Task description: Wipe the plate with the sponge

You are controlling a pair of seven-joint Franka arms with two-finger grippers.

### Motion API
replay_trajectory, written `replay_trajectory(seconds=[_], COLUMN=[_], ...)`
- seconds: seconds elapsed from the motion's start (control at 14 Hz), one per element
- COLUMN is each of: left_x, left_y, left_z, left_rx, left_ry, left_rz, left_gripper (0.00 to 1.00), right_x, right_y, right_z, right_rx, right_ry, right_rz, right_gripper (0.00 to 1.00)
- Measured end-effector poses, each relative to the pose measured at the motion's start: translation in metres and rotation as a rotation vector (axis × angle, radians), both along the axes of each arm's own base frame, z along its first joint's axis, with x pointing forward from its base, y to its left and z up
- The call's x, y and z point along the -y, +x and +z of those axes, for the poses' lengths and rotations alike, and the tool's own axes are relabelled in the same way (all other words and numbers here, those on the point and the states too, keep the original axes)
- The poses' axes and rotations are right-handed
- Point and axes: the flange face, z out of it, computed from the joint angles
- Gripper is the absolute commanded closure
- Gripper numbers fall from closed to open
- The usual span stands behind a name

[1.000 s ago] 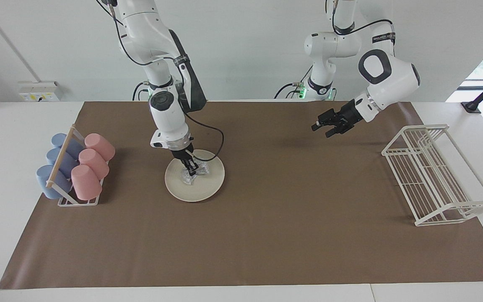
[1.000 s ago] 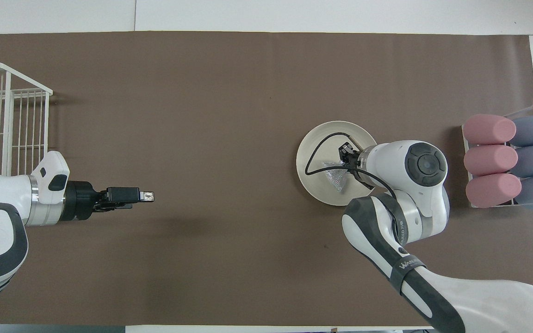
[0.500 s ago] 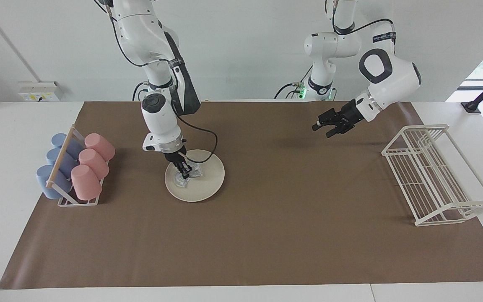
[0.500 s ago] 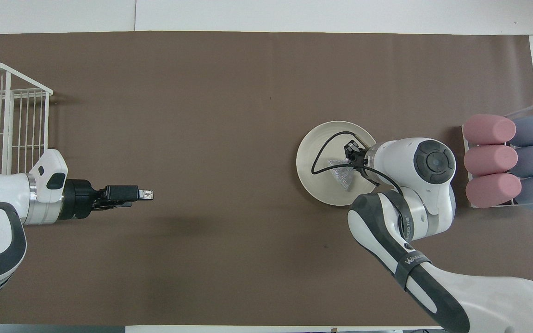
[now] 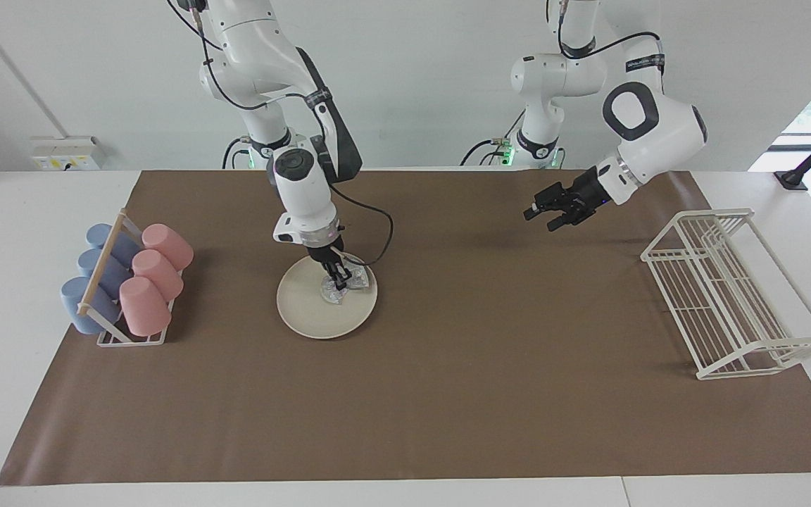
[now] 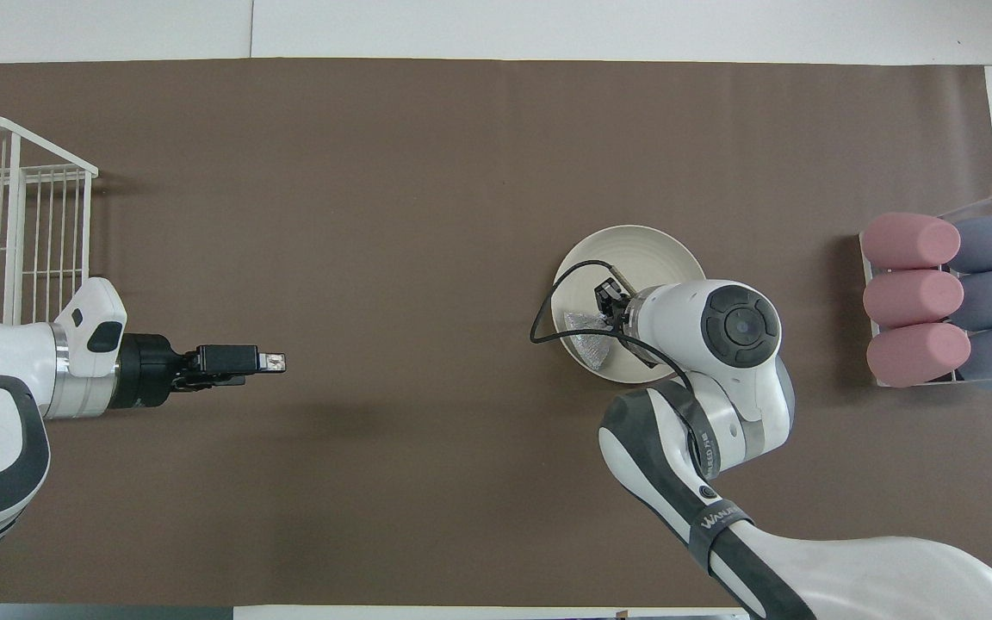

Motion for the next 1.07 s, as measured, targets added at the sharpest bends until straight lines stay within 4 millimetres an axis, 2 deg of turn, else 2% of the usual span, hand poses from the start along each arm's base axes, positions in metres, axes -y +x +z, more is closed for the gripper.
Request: replay_trajectory(seconds=[0.36,0.5,0.71,0.86,1.07], left_x=[0.0,0.0,0.0,0.004,0.027], left_y=[0.001,0.001,0.001,0.002,0.003], left_z=[0.0,0.0,-0.003,0.0,0.008], left_rx=[0.005,0.006,0.006,0.006,-0.02], left_ry=[0.003,0.004,0.037,0.04,-0.109], left_rz=[0.004,0.004,-0.02,-0.019,0.044], left_gripper=[0.0,0.0,0.0,0.0,0.0], right_x=[-0.004,-0.03,-0.085,-0.118,-0.133], right_y=[0.004,0.005,0.0,-0.011,-0.025], right_z=[0.006,0.022,0.061,0.091,0.138], right_rx=[0.004,0.005,-0.053,-0.098,-0.128], right_ry=[0.016,0.038,0.051,0.037,0.026], right_rz=[-0.07,-0.122,-0.204,-0.216,-0.242], right_gripper=[1.0,1.0,1.0,1.0,1.0])
